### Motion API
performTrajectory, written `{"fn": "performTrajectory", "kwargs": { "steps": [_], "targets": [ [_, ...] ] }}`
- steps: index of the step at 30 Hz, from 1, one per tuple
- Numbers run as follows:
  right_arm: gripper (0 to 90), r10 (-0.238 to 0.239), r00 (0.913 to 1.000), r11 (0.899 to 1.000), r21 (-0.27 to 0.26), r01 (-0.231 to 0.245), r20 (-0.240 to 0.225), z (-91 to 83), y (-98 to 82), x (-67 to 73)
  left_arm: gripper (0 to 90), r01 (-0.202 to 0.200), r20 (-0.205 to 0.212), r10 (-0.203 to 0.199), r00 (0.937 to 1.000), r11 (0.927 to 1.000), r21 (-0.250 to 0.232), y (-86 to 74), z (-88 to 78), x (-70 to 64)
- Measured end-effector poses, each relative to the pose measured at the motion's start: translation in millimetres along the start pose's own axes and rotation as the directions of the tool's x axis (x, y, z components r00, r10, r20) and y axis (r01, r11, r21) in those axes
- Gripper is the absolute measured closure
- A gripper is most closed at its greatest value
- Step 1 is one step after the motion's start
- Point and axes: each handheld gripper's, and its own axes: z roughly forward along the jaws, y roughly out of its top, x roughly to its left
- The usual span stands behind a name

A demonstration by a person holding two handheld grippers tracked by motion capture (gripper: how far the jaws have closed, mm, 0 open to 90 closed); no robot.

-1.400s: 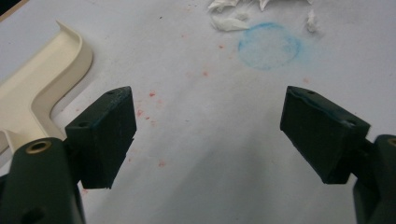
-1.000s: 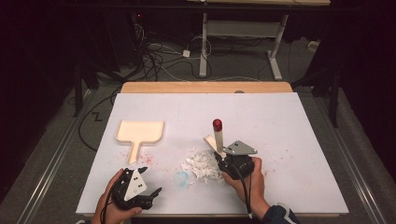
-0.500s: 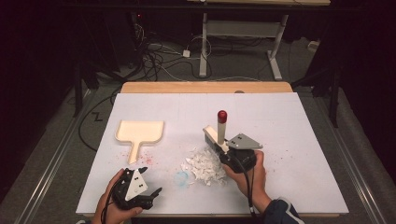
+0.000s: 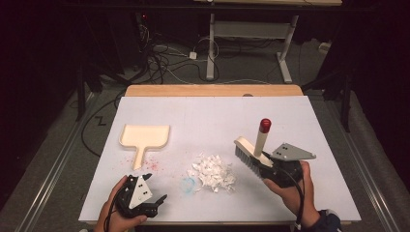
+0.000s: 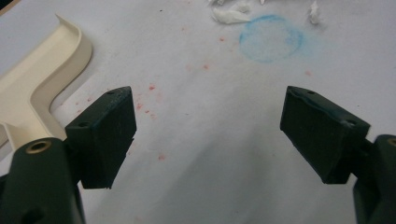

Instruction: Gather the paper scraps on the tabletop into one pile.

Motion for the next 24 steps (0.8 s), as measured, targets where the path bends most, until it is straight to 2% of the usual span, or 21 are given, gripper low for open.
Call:
{"fn": "performTrajectory", "kwargs": {
  "steps": [3,6,10,13,15,16,19,20,22,24],
  "targets": [
    [68.5,0.027,0.9991,0.999,0.029,-0.026,-0.033,-3.2,-11.9,-2.2,17.7,-0.007,-0.001,0.007,1.0000,1.0000,0.005,0.9,0.4,-0.7],
    [68.5,-0.005,0.9998,0.998,0.058,0.006,-0.019,-5.6,-20.8,0.1,17.7,-0.008,-0.004,0.008,1.0000,0.9999,0.008,1.1,0.5,-1.2],
    [68.5,-0.033,0.9965,0.995,0.094,0.041,-0.076,-14.6,-29.1,3.8,17.7,-0.006,-0.003,0.006,1.0000,1.0000,0.007,0.3,0.1,-0.8],
    [68.5,-0.052,0.9964,0.993,0.106,0.059,-0.068,-18.2,-35.3,7.4,17.7,-0.008,0.001,0.008,1.0000,0.9999,0.009,0.2,0.8,-0.8],
    [68.5,-0.060,0.9975,0.993,0.102,0.063,-0.037,-16.0,-34.4,10.2,17.7,-0.016,0.002,0.016,0.9999,0.9998,0.013,1.0,1.7,-1.6],
    [68.5,-0.058,0.9977,0.993,0.098,0.061,-0.036,-14.1,-32.9,12.2,17.7,-0.020,0.004,0.020,0.9998,0.9997,0.014,1.4,1.8,-2.1],
    [68.5,-0.048,0.9955,0.994,0.091,0.056,-0.082,-3.1,-28.9,24.8,17.7,-0.020,0.005,0.020,0.9998,0.9997,0.013,2.0,2.7,-2.4],
    [68.5,-0.064,0.9930,0.993,0.093,0.073,-0.099,1.7,-26.9,31.3,17.7,-0.021,0.005,0.021,0.9998,0.9997,0.013,2.2,2.9,-2.0],
    [68.5,-0.097,0.9903,0.990,0.091,0.106,-0.099,10.1,-21.3,44.4,17.7,-0.020,0.005,0.020,0.9998,0.9997,0.012,2.3,2.9,-1.6],
    [68.5,-0.103,0.9873,0.990,0.085,0.114,-0.121,18.1,-14.8,52.7,17.7,-0.019,0.006,0.019,0.9998,0.9998,0.008,2.1,2.7,-1.4]
  ]
}}
